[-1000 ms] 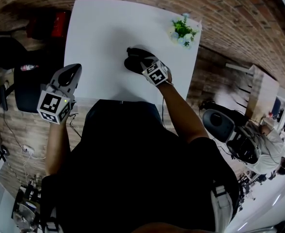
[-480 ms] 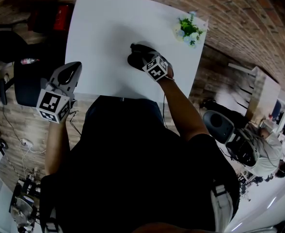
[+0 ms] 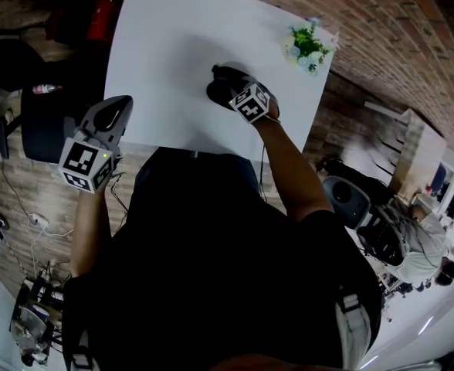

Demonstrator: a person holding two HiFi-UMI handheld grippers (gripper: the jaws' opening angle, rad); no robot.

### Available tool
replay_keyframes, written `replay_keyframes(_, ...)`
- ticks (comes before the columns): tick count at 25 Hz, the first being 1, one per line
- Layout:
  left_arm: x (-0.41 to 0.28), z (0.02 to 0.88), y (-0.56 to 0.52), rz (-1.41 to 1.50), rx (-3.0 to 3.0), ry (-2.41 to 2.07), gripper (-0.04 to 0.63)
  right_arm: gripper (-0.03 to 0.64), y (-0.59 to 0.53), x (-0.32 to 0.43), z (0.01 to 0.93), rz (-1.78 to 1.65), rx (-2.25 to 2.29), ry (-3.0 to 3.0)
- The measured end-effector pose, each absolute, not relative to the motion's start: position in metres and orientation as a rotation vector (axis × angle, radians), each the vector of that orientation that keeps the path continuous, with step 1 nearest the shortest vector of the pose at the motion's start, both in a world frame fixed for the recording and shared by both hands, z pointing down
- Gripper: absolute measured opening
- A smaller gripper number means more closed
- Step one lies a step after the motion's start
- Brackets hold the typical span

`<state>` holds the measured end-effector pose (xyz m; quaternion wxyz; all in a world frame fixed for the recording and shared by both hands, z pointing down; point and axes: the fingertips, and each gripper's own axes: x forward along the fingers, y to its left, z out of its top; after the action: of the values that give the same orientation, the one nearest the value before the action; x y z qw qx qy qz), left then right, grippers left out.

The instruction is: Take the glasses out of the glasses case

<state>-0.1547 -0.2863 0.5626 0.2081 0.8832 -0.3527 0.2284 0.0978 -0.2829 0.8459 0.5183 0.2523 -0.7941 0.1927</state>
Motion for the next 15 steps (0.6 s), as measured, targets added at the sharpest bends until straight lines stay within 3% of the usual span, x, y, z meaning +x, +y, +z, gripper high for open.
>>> replay_keyframes(15, -0.1568, 0.5612, -0.2819, 0.638, 2.462, -0.982, 0.011, 0.054, -0.2820, 0.0948, 0.8464, 0.437, 0.590, -1.886)
